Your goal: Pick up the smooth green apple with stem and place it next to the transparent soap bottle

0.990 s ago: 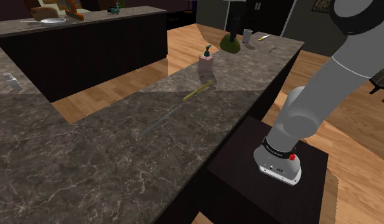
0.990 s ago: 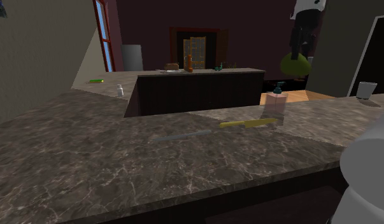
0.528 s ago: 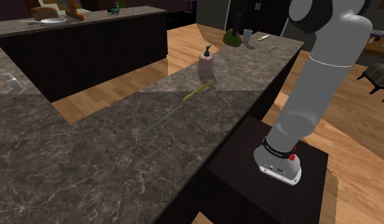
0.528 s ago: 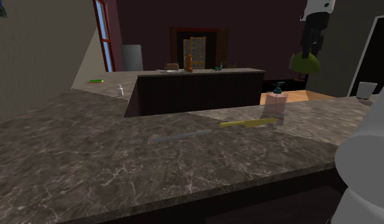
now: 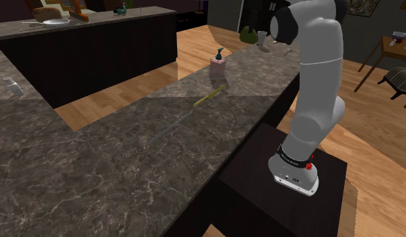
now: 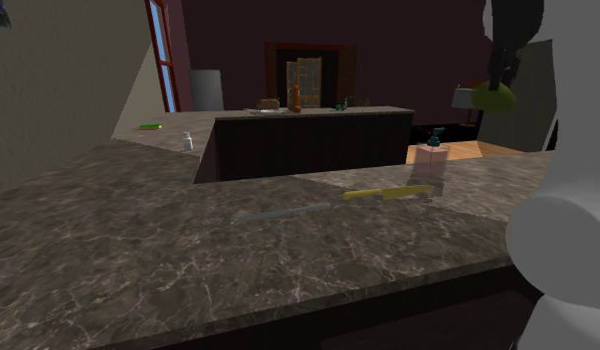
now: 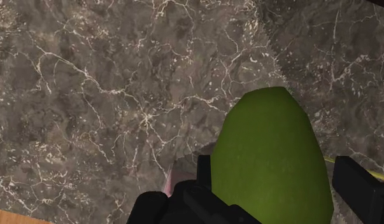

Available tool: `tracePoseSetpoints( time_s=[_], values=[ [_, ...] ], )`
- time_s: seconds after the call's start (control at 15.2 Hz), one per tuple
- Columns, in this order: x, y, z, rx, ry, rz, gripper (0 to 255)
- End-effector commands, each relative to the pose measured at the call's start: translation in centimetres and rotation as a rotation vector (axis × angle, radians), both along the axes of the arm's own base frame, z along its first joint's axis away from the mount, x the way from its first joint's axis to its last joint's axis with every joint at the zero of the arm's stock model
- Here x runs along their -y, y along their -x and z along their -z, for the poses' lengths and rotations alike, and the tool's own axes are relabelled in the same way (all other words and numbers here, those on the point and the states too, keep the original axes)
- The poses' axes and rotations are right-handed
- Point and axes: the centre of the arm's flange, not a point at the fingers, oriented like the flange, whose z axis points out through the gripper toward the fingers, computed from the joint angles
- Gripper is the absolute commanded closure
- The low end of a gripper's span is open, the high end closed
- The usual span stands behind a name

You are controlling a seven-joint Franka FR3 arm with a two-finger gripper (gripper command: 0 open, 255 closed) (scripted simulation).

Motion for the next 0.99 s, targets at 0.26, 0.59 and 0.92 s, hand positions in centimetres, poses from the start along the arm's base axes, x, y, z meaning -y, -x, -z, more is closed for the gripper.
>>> tracePoseSetpoints(
  time_s=[0.26,0.59,0.92],
  values=[
    [3.8,-1.5,1.7,-0.001,-0.003,-0.005,255],
    [3.8,-1.5,4.3,-0.001,-0.003,-0.005,255],
    [3.8,-1.5,6.9,-0.001,-0.003,-0.005,255]
  ],
)
